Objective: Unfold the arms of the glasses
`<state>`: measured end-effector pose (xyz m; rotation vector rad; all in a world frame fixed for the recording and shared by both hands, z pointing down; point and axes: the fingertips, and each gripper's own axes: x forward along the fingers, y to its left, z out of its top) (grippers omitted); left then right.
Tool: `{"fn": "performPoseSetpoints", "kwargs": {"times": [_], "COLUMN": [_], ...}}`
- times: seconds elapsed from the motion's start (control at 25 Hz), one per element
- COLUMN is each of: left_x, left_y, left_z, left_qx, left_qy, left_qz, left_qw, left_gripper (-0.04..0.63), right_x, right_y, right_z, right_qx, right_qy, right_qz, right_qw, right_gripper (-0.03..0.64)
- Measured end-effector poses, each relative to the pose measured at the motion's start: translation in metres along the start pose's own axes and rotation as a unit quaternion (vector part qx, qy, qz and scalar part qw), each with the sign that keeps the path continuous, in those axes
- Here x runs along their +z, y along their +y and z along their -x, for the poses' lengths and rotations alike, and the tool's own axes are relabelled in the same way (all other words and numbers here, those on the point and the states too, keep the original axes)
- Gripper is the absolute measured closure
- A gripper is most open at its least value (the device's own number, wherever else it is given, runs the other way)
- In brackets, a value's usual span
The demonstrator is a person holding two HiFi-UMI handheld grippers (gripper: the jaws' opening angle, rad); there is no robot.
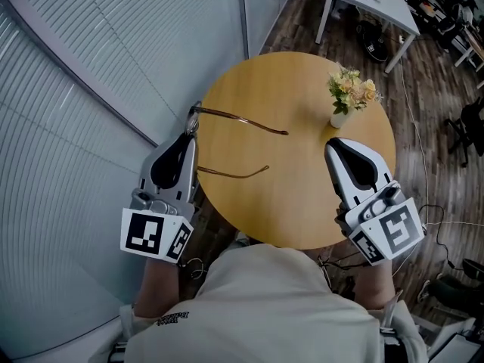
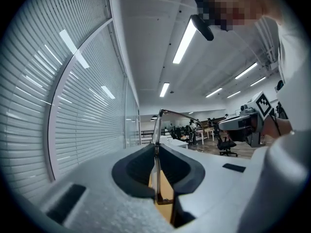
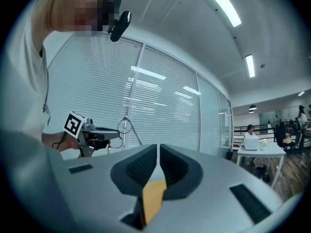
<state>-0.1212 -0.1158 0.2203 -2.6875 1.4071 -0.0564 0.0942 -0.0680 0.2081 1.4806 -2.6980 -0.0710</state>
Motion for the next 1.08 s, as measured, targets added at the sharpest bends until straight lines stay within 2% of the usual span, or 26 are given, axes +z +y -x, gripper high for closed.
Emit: {"fn": "performPoseSetpoints", "kwargs": {"times": [0.2, 0.36, 0.6, 1.08], "left_x": [-0.012, -0.009, -0.01, -0.007], "left_y": [0.0, 0.003, 0.004, 0.003], "left_z": [0.002, 0.005, 0.007, 0.01], "left_qx": [-0.001, 0.003, 0.0, -0.01], "left_qy": [0.012, 0.005, 0.006, 0.013], "left_qz": [0.004, 0.019, 0.025, 0.019], "left_qw": [0.9999, 0.9998, 0.9997, 0.9997], "left_gripper": [0.551, 0.551, 0.551, 0.551], "right_x": [-0.018, -0.023, -0.018, -0.009], "right_y": [0.01, 0.014, 0.02, 0.012], "right_z": [-0.002, -0.002, -0.003, 0.0], "right_qx": [0.016, 0.014, 0.013, -0.004], "right_qy": [0.029, 0.043, 0.04, 0.029], "right_qz": [0.009, 0.025, 0.043, 0.029], "right_qw": [0.999, 0.999, 0.998, 0.999], "right_gripper": [0.579, 0.58, 0.578, 0.58]}}
